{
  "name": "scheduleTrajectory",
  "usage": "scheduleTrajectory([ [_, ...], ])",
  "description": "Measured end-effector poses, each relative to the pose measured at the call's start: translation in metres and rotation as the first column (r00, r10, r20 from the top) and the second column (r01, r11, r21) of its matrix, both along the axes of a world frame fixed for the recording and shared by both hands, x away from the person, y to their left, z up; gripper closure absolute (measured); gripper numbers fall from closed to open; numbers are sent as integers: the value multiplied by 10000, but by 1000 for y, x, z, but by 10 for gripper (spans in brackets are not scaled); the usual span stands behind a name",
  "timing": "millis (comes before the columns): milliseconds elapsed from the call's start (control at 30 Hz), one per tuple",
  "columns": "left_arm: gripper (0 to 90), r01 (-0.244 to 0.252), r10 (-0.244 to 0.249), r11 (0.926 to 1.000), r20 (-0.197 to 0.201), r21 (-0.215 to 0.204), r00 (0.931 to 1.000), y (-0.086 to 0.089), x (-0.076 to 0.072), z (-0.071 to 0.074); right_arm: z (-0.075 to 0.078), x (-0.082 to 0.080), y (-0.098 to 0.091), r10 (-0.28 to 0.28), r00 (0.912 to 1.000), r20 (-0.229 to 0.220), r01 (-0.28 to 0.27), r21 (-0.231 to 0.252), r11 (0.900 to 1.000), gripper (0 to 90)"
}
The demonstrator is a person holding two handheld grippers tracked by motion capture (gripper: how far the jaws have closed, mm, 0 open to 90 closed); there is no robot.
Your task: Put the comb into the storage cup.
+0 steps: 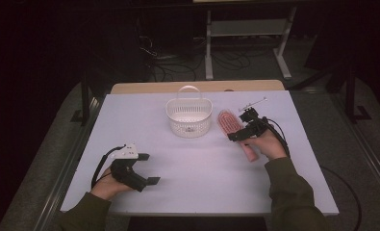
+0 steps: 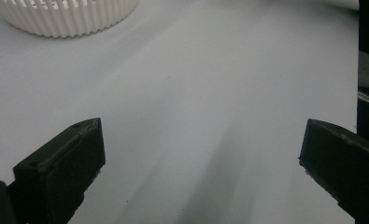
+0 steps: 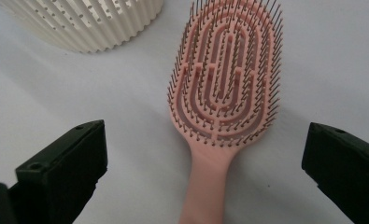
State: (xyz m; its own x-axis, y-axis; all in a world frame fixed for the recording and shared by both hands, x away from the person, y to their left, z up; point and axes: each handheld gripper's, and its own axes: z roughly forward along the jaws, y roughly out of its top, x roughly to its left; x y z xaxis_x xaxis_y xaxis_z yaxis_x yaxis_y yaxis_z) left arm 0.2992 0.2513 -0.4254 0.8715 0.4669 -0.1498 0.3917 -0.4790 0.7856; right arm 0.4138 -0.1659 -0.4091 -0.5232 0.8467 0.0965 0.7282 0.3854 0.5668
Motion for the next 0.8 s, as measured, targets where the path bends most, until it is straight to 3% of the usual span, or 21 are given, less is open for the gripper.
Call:
scheduleTrajectory([
  [800, 0, 8, -8, 10000, 8, -3, 10000, 1, 0, 0, -13, -1, 5, 157, 9984, -546, -182, -465, 9988, 12],
])
